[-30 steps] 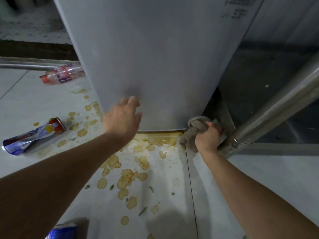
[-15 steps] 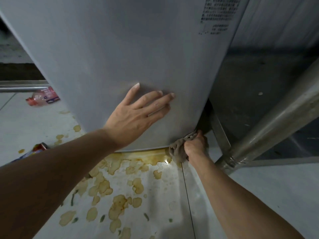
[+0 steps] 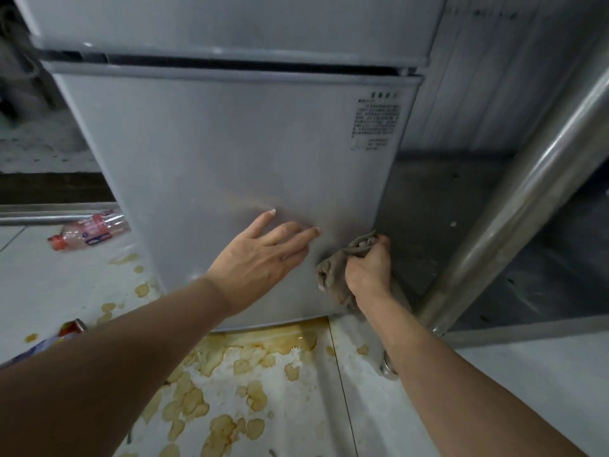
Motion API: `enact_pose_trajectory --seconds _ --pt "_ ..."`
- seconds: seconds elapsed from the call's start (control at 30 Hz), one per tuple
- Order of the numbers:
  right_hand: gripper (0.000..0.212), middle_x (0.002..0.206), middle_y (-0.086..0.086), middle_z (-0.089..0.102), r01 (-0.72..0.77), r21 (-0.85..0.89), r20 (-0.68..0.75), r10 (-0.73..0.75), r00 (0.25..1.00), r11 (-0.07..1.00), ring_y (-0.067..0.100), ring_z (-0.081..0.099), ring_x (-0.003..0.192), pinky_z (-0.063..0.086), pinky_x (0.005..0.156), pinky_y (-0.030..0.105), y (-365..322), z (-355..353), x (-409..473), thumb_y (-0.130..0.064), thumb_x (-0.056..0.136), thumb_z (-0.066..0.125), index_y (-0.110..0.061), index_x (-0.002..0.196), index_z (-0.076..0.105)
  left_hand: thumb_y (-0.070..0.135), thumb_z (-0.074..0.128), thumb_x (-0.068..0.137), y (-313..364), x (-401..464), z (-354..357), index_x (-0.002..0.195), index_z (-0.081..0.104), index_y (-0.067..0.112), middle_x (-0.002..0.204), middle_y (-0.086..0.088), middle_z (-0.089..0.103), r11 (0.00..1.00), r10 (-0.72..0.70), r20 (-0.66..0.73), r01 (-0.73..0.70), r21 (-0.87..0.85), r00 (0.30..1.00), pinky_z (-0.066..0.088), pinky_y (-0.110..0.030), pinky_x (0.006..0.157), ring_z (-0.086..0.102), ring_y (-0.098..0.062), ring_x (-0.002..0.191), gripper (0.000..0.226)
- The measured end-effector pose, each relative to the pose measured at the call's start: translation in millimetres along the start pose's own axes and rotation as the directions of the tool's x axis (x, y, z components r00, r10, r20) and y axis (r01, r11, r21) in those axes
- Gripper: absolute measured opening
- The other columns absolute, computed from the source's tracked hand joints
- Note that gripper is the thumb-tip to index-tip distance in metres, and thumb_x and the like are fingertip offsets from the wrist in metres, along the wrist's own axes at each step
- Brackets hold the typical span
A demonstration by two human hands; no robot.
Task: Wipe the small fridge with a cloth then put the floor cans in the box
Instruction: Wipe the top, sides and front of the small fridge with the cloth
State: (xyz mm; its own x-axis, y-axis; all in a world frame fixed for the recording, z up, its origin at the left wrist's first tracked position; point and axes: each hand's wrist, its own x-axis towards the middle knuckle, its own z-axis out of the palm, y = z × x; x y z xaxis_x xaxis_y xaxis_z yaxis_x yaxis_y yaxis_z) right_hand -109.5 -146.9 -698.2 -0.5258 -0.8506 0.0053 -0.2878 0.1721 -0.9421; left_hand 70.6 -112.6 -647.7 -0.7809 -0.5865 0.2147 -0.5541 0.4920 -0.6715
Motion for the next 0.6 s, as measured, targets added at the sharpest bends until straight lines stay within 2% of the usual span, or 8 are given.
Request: enact_pose_trajectory --seconds 0.1,0.2,0.37,0.43,0.47,0.53,0.6 --pt "0.033 0.115 0.014 0.056 0.073 0.027 -0.009 -0.073 0.997 0.997 0.023 0.054 0.108 0.041 0.098 0.028 -35 -15 3 0.007 0.083 0.05 -0.006 0.113 0.046 0.021 0.034 0.082 -7 4 -19 0.129 0.054 0.022 0.146 0.001 0.042 0.999 -0.017 0.057 0.019 -0.027 0.998 0.035 -0.045 0.106 0.047 -0.021 0.126 0.052" --pt "0.034 0.111 0.007 0.055 0.139 0.069 -0.024 -0.137 0.99 0.988 0.019 0.054 0.103 0.039 0.088 0.023 -69 -29 5 0.003 0.083 0.052 -0.01 0.114 0.046 0.019 0.017 0.084 -20 14 -37 0.14 0.034 0.018 0.154 -0.004 0.022 0.993 -0.089 0.076 0.094 -0.067 0.993 0.022 -0.049 0.111 0.029 -0.027 0.136 0.058" --pt "0.03 0.107 -0.001 0.05 0.163 0.164 0.029 -0.17 0.985 0.973 0.012 0.051 0.091 0.043 0.084 0.027 -115 -52 5 -0.002 0.088 0.053 -0.021 0.109 0.043 0.016 0.039 0.076 -55 32 -81 0.135 0.041 0.02 0.153 -0.009 0.028 0.968 -0.245 -0.085 0.248 0.025 0.966 0.024 -0.053 0.109 0.036 -0.031 0.133 0.059" --pt "0.029 0.107 -0.001 0.05 0.166 0.182 0.051 -0.177 0.983 0.969 0.013 0.05 0.093 0.044 0.085 0.029 -134 -61 5 -0.004 0.089 0.054 -0.024 0.105 0.039 0.012 0.037 0.075 -69 36 -95 0.138 0.04 0.02 0.153 -0.01 0.027 0.95 -0.308 -0.149 0.313 0.008 0.939 0.024 -0.055 0.109 0.034 -0.03 0.136 0.064" --pt "0.029 0.105 -0.001 0.049 0.166 0.189 0.049 -0.178 0.983 0.968 0.013 0.05 0.093 0.044 0.087 0.03 -144 -65 6 -0.005 0.089 0.054 -0.024 0.104 0.039 0.01 0.033 0.076 -75 37 -100 0.142 0.035 0.02 0.154 -0.01 0.024 0.939 -0.341 -0.158 0.342 -0.02 0.927 0.023 -0.054 0.11 0.03 -0.029 0.139 0.067" --pt "0.028 0.101 -0.001 0.048 0.187 0.2 0.021 -0.195 0.981 0.962 0.013 0.049 0.092 0.043 0.09 0.03 -164 -71 7 -0.006 0.089 0.055 -0.022 0.105 0.039 0.009 0.023 0.08 -84 37 -104 0.149 0.015 0.018 0.158 -0.006 0.008 0.919 -0.395 -0.126 0.389 -0.071 0.91 0.015 -0.052 0.112 0.014 -0.025 0.144 0.07" --pt "0.025 0.099 0.0 0.048 0.229 0.211 -0.035 -0.227 0.973 0.95 0.015 0.049 0.092 0.043 0.091 0.029 -179 -75 8 -0.006 0.089 0.056 -0.018 0.105 0.041 0.01 0.015 0.081 -88 34 -103 0.15 0.004 0.015 0.159 -0.003 -0.002 0.922 -0.386 -0.094 0.38 -0.076 0.918 0.013 -0.051 0.113 0.004 -0.022 0.146 0.07"
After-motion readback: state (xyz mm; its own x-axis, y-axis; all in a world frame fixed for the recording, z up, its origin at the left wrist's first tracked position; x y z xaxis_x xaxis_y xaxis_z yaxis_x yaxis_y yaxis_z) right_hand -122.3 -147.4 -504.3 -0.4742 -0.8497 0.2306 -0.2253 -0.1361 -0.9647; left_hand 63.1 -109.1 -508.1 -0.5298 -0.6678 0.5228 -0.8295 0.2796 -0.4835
